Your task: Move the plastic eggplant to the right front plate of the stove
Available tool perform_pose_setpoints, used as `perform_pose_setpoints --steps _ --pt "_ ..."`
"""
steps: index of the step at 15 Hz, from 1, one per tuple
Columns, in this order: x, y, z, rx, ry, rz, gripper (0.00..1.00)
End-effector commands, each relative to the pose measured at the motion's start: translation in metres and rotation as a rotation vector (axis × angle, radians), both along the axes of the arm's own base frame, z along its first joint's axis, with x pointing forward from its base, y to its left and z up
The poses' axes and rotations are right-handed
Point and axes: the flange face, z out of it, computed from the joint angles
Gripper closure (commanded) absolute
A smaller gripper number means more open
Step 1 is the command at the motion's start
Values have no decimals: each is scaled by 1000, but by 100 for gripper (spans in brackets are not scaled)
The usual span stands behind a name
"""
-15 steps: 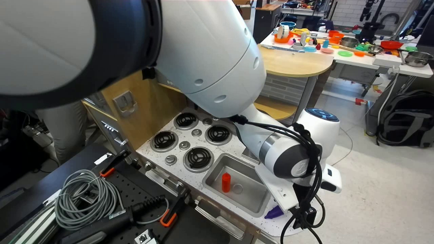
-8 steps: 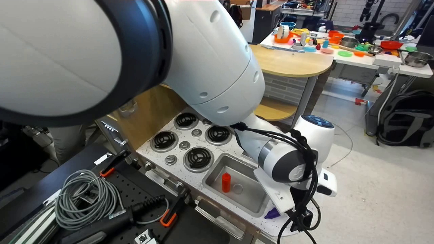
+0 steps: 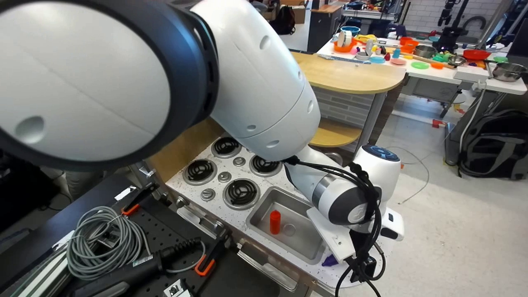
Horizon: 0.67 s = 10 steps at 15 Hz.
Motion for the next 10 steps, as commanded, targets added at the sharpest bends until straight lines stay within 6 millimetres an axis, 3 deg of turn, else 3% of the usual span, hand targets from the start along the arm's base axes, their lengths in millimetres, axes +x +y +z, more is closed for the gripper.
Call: perform_pose_setpoints --steps 1,5,7,10 --pt "9 0 -11 -9 15 12 0" --pt "13 1 -19 -11 24 18 0" --pt "16 1 -22 -15 23 24 26" --pt "22 4 -20 -13 13 40 51"
